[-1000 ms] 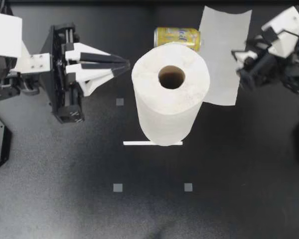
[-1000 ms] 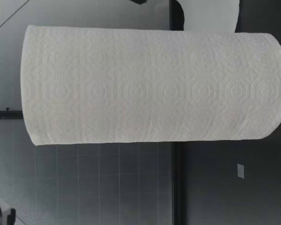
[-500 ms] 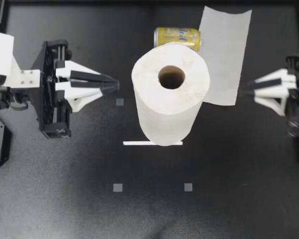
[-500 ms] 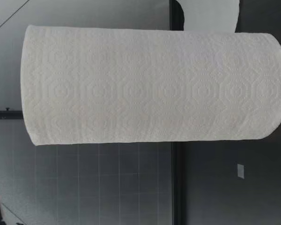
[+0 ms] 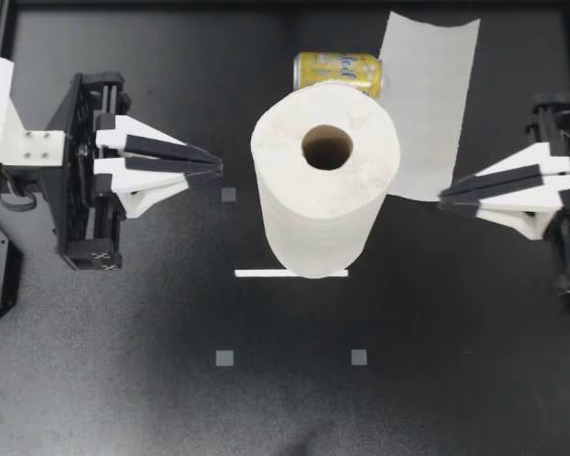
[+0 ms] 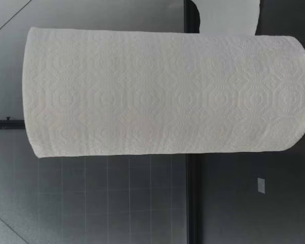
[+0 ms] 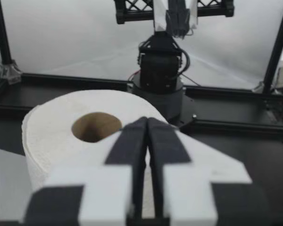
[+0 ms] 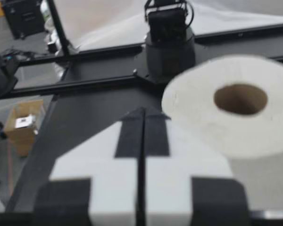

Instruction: Pick up a piece of paper towel and place it on the spilled liquid.

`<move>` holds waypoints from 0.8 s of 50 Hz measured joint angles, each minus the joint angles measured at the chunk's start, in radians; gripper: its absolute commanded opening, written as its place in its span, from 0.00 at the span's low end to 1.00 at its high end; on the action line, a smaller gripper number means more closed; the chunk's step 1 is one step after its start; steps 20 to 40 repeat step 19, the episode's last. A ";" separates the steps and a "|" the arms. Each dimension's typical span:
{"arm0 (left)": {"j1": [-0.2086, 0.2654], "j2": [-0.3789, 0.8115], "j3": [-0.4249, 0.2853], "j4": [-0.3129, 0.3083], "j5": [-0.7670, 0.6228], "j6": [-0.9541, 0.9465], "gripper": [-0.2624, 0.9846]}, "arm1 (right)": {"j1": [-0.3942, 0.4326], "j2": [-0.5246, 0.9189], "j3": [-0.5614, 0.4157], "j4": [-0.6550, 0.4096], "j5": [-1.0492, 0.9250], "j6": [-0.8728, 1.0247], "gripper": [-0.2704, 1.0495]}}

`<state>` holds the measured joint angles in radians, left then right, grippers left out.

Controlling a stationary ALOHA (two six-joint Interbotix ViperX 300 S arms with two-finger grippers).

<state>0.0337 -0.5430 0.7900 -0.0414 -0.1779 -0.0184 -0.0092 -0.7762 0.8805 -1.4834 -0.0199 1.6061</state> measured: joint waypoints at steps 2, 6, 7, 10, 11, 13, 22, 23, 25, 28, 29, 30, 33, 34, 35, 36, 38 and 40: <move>0.000 -0.002 0.000 0.000 0.000 0.000 0.30 | 0.002 0.014 -0.009 0.000 0.009 0.000 0.23; 0.000 -0.002 -0.002 0.000 0.000 0.000 0.30 | 0.003 0.034 -0.018 -0.002 0.015 0.000 0.23; 0.000 -0.002 0.000 0.002 0.000 0.000 0.30 | 0.003 0.038 -0.020 -0.002 0.017 0.000 0.23; 0.000 -0.002 -0.002 0.000 0.000 0.002 0.30 | 0.003 0.048 -0.023 -0.002 0.017 0.000 0.23; 0.000 -0.003 0.000 0.000 0.000 0.003 0.30 | 0.003 0.049 -0.023 -0.002 0.017 0.000 0.23; 0.000 -0.002 -0.002 0.000 0.000 0.006 0.30 | 0.003 0.051 -0.023 0.000 0.017 0.000 0.23; 0.000 -0.002 0.000 0.000 -0.006 0.011 0.30 | 0.003 0.048 -0.023 0.000 0.017 0.000 0.23; 0.000 -0.002 0.000 0.000 -0.006 0.011 0.30 | 0.003 0.048 -0.023 0.000 0.017 0.000 0.23; 0.000 -0.002 0.000 0.000 -0.006 0.011 0.30 | 0.003 0.048 -0.023 0.000 0.017 0.000 0.23; 0.000 -0.002 0.000 0.000 -0.006 0.011 0.30 | 0.003 0.048 -0.023 0.000 0.017 0.000 0.23; 0.000 -0.002 0.000 0.000 -0.006 0.011 0.30 | 0.003 0.048 -0.023 0.000 0.017 0.000 0.23; 0.000 -0.002 0.000 0.000 -0.006 0.011 0.30 | 0.003 0.048 -0.023 0.000 0.017 0.000 0.23; 0.000 -0.002 0.000 0.000 -0.006 0.011 0.30 | 0.003 0.048 -0.023 0.000 0.017 0.000 0.23; 0.000 -0.002 0.000 0.000 -0.006 0.011 0.30 | 0.003 0.048 -0.023 0.000 0.017 0.000 0.23; 0.000 -0.002 0.000 0.000 -0.006 0.011 0.30 | 0.003 0.048 -0.023 0.000 0.017 0.000 0.23; 0.000 -0.002 0.000 0.000 -0.006 0.011 0.30 | 0.003 0.048 -0.023 0.000 0.017 0.000 0.23; 0.000 -0.002 0.000 0.000 -0.006 0.011 0.30 | 0.003 0.048 -0.023 0.000 0.017 0.000 0.23; 0.000 -0.002 0.000 0.000 -0.006 0.011 0.30 | 0.003 0.048 -0.023 0.000 0.017 0.000 0.23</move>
